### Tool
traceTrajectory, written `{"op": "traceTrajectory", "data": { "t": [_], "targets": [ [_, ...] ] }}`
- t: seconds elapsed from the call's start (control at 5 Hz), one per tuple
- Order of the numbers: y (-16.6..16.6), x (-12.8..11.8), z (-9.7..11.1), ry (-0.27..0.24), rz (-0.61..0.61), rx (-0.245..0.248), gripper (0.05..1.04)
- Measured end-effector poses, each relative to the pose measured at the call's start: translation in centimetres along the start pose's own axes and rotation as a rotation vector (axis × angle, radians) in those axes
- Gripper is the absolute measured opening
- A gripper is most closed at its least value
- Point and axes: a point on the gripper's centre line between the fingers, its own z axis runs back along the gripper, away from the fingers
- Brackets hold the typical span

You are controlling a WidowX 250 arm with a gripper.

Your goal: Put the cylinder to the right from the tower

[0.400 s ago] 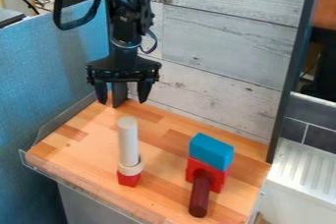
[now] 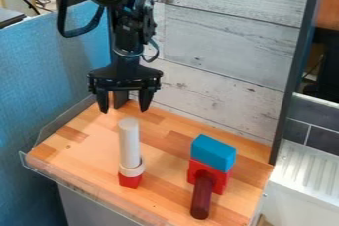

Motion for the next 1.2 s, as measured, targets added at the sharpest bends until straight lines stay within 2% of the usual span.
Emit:
{"op": "traceTrajectory", "data": {
  "t": [0.2,1.0,1.2],
  "targets": [
    [-0.2,-0.3,-0.7,0.021,0.003,0.003,1.001],
    [-1.2,-1.5,-0.6,0.069,0.002,-0.007,1.001],
    [-1.2,-2.3,-1.5,0.113,-0.001,0.044,1.001]
  ]
}}
